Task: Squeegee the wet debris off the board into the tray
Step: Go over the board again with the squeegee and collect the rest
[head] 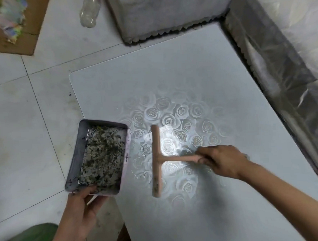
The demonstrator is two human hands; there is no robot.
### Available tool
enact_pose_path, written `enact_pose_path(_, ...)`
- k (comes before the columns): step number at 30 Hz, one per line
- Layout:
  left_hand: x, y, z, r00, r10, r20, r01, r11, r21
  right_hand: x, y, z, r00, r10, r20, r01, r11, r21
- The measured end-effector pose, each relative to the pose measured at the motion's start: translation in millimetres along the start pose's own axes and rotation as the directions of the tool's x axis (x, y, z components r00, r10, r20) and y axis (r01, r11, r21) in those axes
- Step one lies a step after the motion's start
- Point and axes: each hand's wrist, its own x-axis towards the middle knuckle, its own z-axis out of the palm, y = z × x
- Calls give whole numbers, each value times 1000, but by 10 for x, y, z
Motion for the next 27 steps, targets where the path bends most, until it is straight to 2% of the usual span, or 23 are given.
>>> enact_pose_path(2,18,23,-63,1000,-13,-10,13,1000,-15,-214,306,-188,996,72,43,-73,997,22)
enact_pose_path(5,59,20,-199,999,-36,-38,35,999,-36,-405,577,-291,980,184,79,-177,980,-89)
enact_pose_path(9,117,4,-388,997,-31,-69,25,996,-85,-124,76,-17,990,114,81,-112,993,-28)
enact_pose_path(12,169,-26,-545,996,-12,-89,1,992,-123,-15,-207,32,1000,30,3,-29,999,-40)
enact_pose_path(18,343,-79,-854,991,-51,-126,22,975,-223,-435,122,-84,986,168,13,-168,986,-21)
enact_pose_path(21,489,-155,-1020,984,-86,-153,42,962,-269,-345,-195,169,990,136,48,-137,991,6)
enact_pose_path(23,598,-224,-1096,985,-93,-147,50,961,-271,-233,-382,272,996,94,8,-94,996,2)
enact_pose_path(25,701,-282,-1139,983,-91,-162,41,957,-288,-206,-379,193,996,76,-47,-76,997,-16)
enact_pose_path(27,785,-323,-1131,977,-110,-180,50,950,-310,-288,-218,38,993,114,-41,-113,993,31)
